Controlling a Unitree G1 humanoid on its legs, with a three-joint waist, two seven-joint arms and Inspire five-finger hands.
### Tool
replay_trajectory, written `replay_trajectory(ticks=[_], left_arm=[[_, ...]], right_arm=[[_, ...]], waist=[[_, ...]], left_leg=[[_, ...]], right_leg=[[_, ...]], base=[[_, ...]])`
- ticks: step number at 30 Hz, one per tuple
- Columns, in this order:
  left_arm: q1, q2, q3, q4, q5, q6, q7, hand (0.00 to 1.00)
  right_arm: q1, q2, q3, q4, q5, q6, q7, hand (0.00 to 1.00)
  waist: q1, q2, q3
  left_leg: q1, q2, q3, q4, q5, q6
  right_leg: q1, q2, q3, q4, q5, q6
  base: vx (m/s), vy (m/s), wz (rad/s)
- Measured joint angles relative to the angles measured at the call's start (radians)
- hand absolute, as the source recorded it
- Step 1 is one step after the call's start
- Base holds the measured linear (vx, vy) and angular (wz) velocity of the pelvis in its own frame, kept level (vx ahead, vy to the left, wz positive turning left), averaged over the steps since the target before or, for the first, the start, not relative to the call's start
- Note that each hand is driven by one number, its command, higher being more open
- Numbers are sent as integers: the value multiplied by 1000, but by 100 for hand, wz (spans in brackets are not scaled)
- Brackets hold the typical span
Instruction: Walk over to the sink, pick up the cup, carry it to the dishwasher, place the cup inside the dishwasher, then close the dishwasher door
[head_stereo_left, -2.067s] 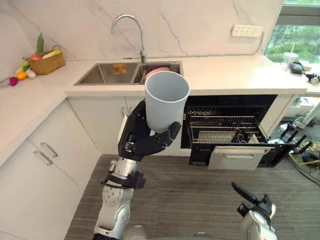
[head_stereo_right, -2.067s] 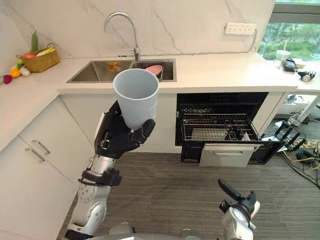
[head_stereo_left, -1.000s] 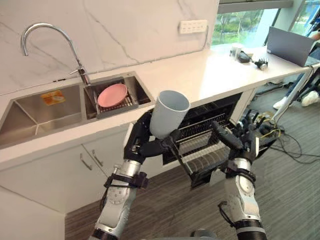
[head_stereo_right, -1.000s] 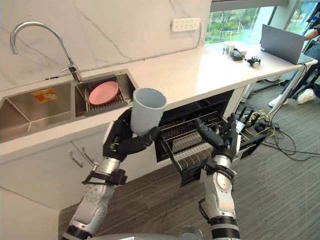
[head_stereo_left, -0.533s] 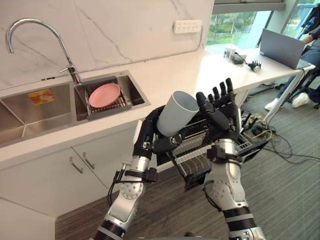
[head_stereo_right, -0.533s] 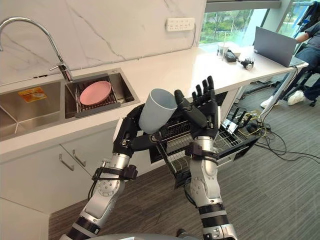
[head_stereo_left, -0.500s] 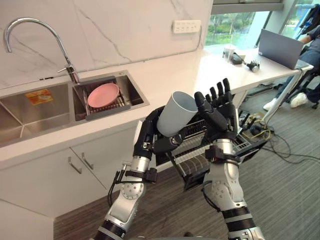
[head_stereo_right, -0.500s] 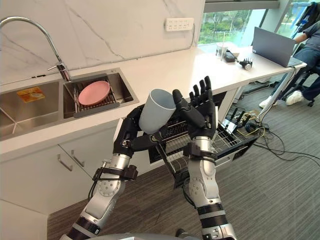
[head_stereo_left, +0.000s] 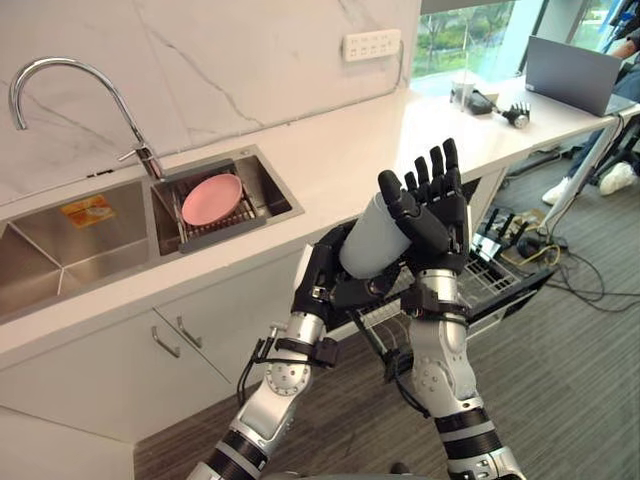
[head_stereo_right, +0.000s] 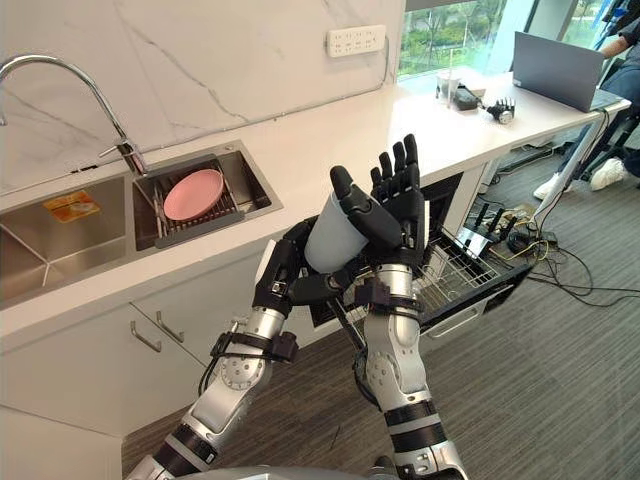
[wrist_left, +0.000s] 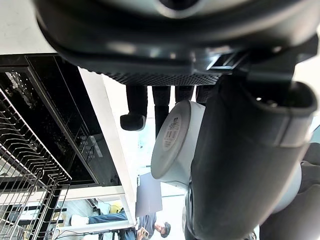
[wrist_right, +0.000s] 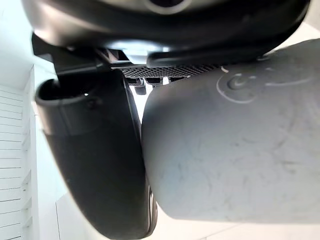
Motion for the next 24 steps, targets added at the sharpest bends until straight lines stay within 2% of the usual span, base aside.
replay_trajectory(ticks=[4, 12, 19, 24], left_arm=[[-3, 0, 0, 0, -16, 13, 2, 0], [-3, 19, 9, 0, -16, 28, 8, 0], [-2, 22, 12, 0, -35, 68, 6, 0], [-1, 46, 3, 1, -58, 110, 1, 0]], right_arm=[[-6, 0, 1, 0, -27, 29, -9, 100], [-6, -5, 20, 0, -38, 78, -4, 100], [-6, -49, 43, 1, -47, 124, 11, 100], [-5, -75, 81, 11, -106, 152, 22, 100]], waist=[[0, -8, -6], [3, -50, -31], [6, -58, -36], [5, -72, -45]], left_leg=[[8, -2, 0, -6, 1, 1], [11, -3, 1, -8, 3, 1], [6, -1, 2, -13, 5, 1], [2, 2, -1, -14, 8, 2]], right_leg=[[5, 1, 0, 0, 0, 0], [5, 0, 1, -1, -1, 1], [-3, 0, 2, -2, 0, 1], [-4, 1, -1, -2, 0, 2]], base=[[0, 0, 0], [-40, -2, 0], [-5, 0, 0], [0, 0, 0]])
